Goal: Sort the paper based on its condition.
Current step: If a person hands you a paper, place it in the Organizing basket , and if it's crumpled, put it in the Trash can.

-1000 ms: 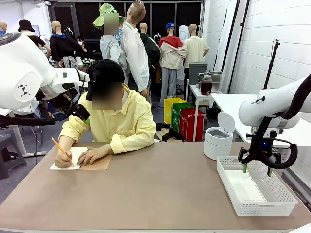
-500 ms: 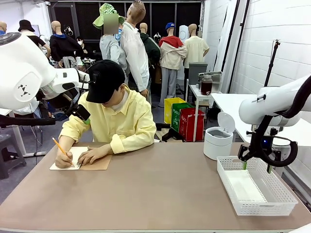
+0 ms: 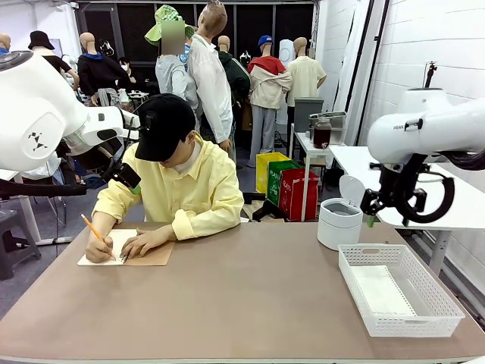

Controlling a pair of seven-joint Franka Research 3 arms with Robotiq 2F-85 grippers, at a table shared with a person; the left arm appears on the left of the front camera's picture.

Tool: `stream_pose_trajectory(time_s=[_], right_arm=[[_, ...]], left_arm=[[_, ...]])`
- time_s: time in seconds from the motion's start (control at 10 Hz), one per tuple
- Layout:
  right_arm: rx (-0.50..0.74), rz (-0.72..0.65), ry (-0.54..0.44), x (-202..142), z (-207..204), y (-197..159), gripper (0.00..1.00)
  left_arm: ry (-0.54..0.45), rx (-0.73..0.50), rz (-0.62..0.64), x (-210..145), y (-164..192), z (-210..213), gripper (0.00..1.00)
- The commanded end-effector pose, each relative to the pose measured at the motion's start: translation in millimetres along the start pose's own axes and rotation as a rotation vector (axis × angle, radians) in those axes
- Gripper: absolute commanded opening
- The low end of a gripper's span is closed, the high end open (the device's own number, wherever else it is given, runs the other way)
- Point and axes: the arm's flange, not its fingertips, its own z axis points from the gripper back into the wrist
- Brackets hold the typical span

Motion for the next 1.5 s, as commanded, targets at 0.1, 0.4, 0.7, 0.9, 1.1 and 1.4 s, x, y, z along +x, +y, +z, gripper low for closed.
stream_pose_trajectory(time_s=[0.1,0.4,0.7,0.9,1.1,1.4], right_arm=[[0.098,0.364,-0.11,-3.5,11.8,21.5,1.0],[0.124,0.601,-0.211,-6.9,17.3,47.1,1.0],[0.087,0.58,-0.197,-1.1,25.9,57.1,1.0],[0.087,0.58,-0.197,-1.1,25.9,57.1,1.0],[0.089,0.575,-0.201,-1.2,23.3,55.9,1.0],[0.307,0.802,-0.456,-20.0,46.4,71.7,1.0]], left_arm=[[0.006,-0.004,0.001,-0.4,0.5,0.7,1.0],[0.006,-0.004,0.001,-0.4,0.5,0.7,1.0],[0.006,-0.004,0.001,-0.4,0.5,0.7,1.0],[0.006,-0.004,0.001,-0.4,0.5,0.7,1.0],[0.006,-0.004,0.001,-0.4,0.5,0.7,1.0],[0.006,-0.004,0.001,-0.4,0.5,0.7,1.0]])
